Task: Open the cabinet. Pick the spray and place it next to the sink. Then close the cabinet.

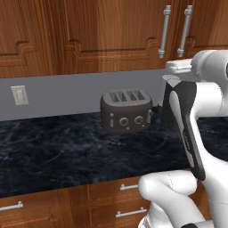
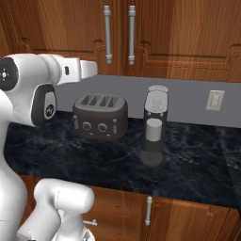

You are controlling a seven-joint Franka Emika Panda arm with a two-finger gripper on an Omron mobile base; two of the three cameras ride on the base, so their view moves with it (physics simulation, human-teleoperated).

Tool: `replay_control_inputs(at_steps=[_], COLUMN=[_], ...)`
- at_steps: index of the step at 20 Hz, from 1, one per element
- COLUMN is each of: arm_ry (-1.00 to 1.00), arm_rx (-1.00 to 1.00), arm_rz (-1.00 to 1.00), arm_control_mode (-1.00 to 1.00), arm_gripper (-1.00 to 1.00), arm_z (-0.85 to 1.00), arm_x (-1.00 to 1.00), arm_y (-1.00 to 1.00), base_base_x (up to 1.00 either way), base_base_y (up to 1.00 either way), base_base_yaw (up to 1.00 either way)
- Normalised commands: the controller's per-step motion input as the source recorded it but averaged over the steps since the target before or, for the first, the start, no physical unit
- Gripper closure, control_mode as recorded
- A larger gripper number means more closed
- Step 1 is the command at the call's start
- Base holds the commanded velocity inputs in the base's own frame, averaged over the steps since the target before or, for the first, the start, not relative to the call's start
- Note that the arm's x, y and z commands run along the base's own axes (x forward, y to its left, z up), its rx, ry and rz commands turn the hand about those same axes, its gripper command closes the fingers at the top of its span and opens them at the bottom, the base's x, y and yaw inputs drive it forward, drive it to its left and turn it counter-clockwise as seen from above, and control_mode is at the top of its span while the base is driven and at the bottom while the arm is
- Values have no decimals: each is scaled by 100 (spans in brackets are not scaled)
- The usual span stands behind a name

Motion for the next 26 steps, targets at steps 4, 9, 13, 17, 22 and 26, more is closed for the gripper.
replay_control_inputs(at_steps=[4,9,13,17,22,26], arm_ry=[-5,2,5,11,11,11], arm_rx=[9,11,20,17,4,0], arm_rz=[0,4,0,0,0,0], arm_control_mode=[-100,-100,-100,-100,-100,-100], arm_gripper=[-100,-100,-100,-100,-100,-100], arm_z=[29,14,0,0,0,0], arm_x=[0,-1,0,0,1,29], arm_y=[0,0,0,0,0,0], base_base_x=[0,0,0,0,0,0], base_base_y=[0,0,0,0,0,0], base_base_yaw=[0,0,0,0,0,0])
